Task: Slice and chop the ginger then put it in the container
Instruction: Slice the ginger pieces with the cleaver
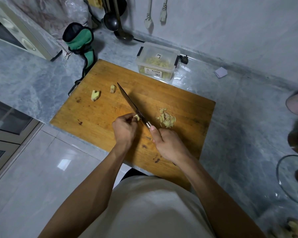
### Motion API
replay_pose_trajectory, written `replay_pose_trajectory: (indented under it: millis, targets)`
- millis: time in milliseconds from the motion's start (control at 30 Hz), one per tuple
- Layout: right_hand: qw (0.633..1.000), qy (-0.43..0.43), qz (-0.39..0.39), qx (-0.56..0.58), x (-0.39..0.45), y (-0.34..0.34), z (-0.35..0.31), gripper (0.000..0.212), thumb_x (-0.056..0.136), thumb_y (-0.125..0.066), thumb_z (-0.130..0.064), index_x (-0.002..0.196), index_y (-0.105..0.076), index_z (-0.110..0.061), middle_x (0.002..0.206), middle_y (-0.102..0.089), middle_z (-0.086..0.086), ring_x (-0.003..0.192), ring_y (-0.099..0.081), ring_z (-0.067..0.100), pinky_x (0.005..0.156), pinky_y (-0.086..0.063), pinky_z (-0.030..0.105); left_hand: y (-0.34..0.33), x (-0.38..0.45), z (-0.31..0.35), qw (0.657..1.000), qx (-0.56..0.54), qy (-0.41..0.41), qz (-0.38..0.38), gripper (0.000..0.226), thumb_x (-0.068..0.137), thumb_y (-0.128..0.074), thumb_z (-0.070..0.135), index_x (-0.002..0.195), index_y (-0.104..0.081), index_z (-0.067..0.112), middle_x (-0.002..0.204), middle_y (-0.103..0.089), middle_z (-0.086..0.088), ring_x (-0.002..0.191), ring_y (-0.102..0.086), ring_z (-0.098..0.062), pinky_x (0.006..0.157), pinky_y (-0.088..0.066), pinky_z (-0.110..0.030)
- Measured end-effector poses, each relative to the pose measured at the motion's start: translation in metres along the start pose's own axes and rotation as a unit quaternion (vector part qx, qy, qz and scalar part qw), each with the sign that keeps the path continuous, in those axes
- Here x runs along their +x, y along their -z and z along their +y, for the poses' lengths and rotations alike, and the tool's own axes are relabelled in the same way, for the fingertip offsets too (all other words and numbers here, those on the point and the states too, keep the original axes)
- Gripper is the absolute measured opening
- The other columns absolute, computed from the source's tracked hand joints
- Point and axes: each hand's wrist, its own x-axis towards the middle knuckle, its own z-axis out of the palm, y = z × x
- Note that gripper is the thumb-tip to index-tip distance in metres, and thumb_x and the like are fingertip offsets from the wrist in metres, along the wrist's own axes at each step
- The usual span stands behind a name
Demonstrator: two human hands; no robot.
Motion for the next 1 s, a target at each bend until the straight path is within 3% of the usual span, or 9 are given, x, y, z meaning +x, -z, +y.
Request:
replay_pose_trajectory:
  millis: [100, 267, 367, 567, 667, 900, 1000]
  targets:
    - [1.000, 0.006, -0.007, -0.008, 0.001, 0.000, -0.001, 0.058, 0.107, -0.028, -0.050, 0.081, -0.062, -0.011, 0.077, -0.067, 0.008, 0.069, -0.063, 0.019, 0.065, -0.051, 0.037, 0.000, 0.000, 0.001, 1.000, 0.001, 0.001, -0.001, 0.022, 0.090, -0.062, 0.009, 0.106, -0.077, 0.010, 0.100, -0.076, -0.001, 0.090, -0.070, -0.009, 0.092, -0.055, -0.029]
    - [1.000, 0.003, -0.015, -0.007, 0.008, 0.002, -0.005, 0.057, 0.108, -0.028, -0.048, 0.064, -0.046, -0.017, 0.058, -0.047, -0.003, 0.052, -0.045, 0.011, 0.053, -0.037, 0.030, 0.000, -0.001, 0.002, 1.000, 0.005, -0.005, 0.007, 0.022, 0.090, -0.062, 0.006, 0.106, -0.077, 0.008, 0.101, -0.076, -0.003, 0.092, -0.070, -0.012, 0.093, -0.053, -0.028]
    - [1.000, 0.004, -0.017, -0.003, 0.013, -0.001, -0.009, 0.060, 0.109, -0.028, -0.048, 0.060, -0.041, -0.016, 0.053, -0.042, -0.002, 0.047, -0.039, 0.012, 0.051, -0.034, 0.031, 0.001, -0.003, 0.002, 1.000, 0.010, -0.017, 0.015, 0.021, 0.090, -0.062, 0.007, 0.105, -0.077, 0.009, 0.100, -0.076, -0.004, 0.087, -0.071, -0.016, 0.086, -0.055, -0.027]
    - [0.999, -0.021, -0.014, 0.035, 0.021, -0.006, -0.005, 0.064, 0.106, -0.026, -0.054, 0.064, -0.049, -0.012, 0.056, -0.046, 0.001, 0.048, -0.043, 0.016, 0.054, -0.039, 0.035, -0.002, 0.000, 0.004, 1.000, 0.000, 0.004, 0.023, 0.020, 0.090, -0.063, 0.005, 0.103, -0.078, 0.009, 0.095, -0.076, -0.002, 0.081, -0.067, -0.008, 0.069, -0.042, 0.002]
    - [0.997, -0.038, -0.028, 0.065, 0.011, -0.008, 0.003, 0.064, 0.106, -0.026, -0.055, 0.075, -0.057, -0.007, 0.059, -0.048, 0.003, 0.047, -0.043, 0.013, 0.052, -0.038, 0.033, -0.002, 0.001, -0.002, 1.000, -0.007, -0.003, 0.023, 0.022, 0.089, -0.061, 0.004, 0.102, -0.078, 0.010, 0.094, -0.076, -0.001, 0.081, -0.068, -0.008, 0.073, -0.046, -0.003]
    - [0.997, -0.025, -0.013, 0.073, 0.018, -0.016, -0.005, 0.061, 0.108, -0.027, -0.051, 0.062, -0.045, -0.016, 0.047, -0.043, -0.006, 0.040, -0.039, 0.009, 0.053, -0.037, 0.035, -0.001, 0.002, -0.003, 1.000, -0.015, -0.006, 0.017, 0.020, 0.089, -0.062, 0.004, 0.097, -0.079, 0.012, 0.091, -0.076, 0.003, 0.081, -0.066, -0.002, 0.077, -0.047, -0.005]
    - [0.993, -0.045, -0.019, 0.105, 0.023, -0.018, -0.007, 0.059, 0.107, -0.027, -0.053, 0.069, -0.052, -0.014, 0.049, -0.045, -0.005, 0.040, -0.041, 0.010, 0.053, -0.039, 0.034, -0.002, 0.003, -0.003, 1.000, -0.013, 0.002, 0.017, 0.020, 0.089, -0.064, 0.005, 0.099, -0.079, 0.013, 0.091, -0.074, 0.007, 0.078, -0.064, 0.003, 0.076, -0.044, -0.001]
